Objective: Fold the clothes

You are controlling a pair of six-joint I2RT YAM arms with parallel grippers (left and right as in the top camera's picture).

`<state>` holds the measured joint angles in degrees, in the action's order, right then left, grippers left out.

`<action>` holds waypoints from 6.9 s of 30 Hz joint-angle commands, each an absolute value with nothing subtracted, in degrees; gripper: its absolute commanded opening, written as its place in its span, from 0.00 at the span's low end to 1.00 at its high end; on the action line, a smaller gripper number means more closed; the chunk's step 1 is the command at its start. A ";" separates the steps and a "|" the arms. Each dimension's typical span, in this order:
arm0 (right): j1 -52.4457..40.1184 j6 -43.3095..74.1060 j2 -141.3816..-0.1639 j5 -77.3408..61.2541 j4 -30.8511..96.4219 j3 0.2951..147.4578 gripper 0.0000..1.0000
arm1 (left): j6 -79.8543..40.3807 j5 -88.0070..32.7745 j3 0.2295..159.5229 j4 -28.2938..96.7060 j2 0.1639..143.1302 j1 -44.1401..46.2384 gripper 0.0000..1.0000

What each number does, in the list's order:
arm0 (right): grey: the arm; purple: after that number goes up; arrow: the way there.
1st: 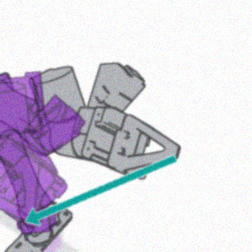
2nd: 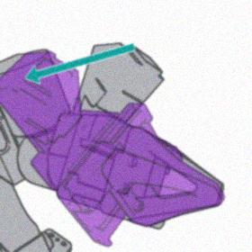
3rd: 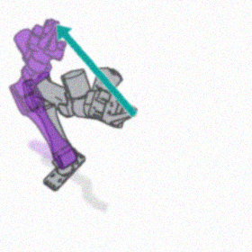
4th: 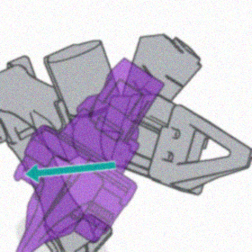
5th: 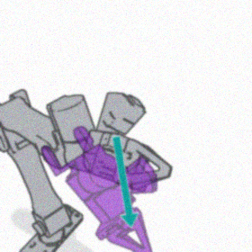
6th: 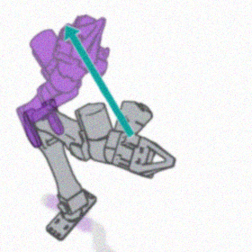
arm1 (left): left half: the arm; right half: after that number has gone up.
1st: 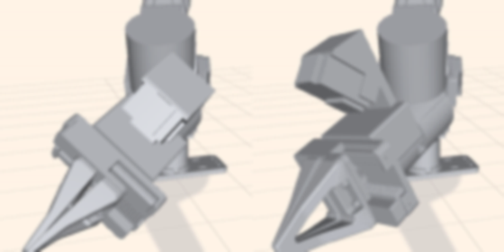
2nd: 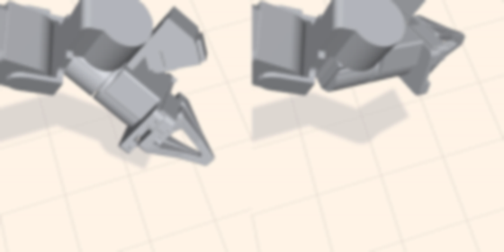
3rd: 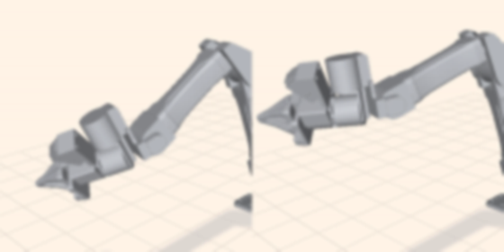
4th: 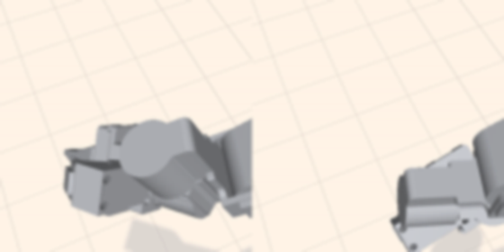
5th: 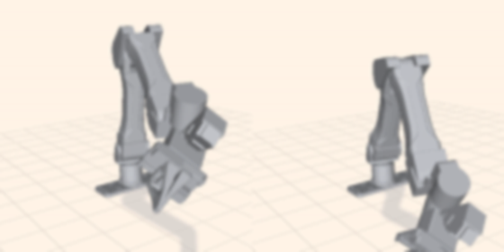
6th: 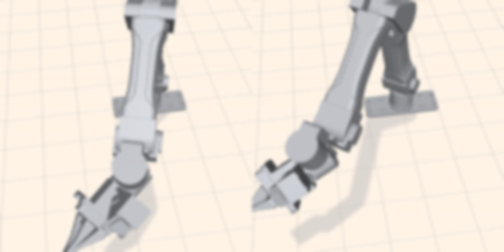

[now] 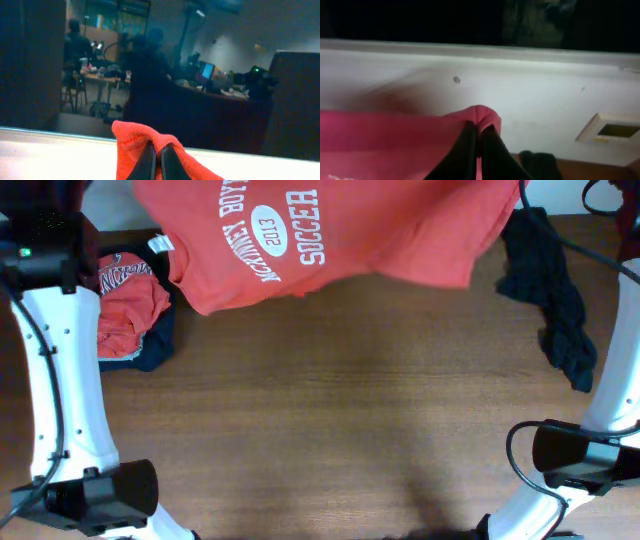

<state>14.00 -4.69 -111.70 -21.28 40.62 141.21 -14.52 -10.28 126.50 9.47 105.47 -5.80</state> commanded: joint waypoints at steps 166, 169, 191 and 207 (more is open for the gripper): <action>26.63 10.24 -73.67 -12.91 38.65 44.25 0.04 | -23.68 -1.43 65.95 22.70 96.75 4.29 0.00; 26.63 10.28 -75.11 -12.93 36.60 44.25 0.04 | -23.68 -0.21 65.95 22.15 96.75 4.51 0.01; 26.57 5.69 -75.81 -21.37 39.22 58.43 0.77 | -15.16 2.92 67.90 16.27 96.82 4.34 0.73; 15.27 1.69 -81.47 -18.65 42.41 74.70 0.78 | -4.56 -8.80 112.27 29.43 123.63 4.62 0.74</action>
<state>16.12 2.52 -79.68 -19.40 41.41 74.00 -8.29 -5.98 106.34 28.29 116.01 4.45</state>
